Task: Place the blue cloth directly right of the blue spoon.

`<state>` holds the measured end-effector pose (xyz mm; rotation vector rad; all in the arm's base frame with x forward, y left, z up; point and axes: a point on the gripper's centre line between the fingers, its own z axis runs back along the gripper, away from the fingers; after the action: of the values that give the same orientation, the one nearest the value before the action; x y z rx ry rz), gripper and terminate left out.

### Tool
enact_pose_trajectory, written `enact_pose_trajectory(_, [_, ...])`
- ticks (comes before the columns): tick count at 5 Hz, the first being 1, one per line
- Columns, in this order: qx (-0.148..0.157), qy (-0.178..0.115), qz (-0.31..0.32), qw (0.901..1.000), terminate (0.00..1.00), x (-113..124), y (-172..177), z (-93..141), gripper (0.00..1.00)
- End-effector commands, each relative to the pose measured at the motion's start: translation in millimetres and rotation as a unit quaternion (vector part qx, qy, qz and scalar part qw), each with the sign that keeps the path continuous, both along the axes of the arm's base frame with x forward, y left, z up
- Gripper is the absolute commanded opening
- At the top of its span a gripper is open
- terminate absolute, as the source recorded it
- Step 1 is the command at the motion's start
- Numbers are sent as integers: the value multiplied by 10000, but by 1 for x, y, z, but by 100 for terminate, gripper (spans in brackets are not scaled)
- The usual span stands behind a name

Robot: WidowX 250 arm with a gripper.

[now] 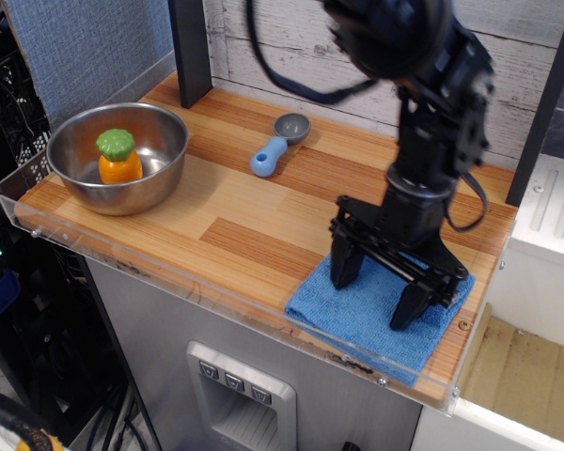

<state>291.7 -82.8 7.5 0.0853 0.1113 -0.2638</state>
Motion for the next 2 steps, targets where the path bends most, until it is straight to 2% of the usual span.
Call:
enact_pose_trajectory(1, [612,16,-47,9981,0,26,-8,-37,100])
enact_pose_trajectory(2, [835,-25,231,9962,0,62,16,-36,100])
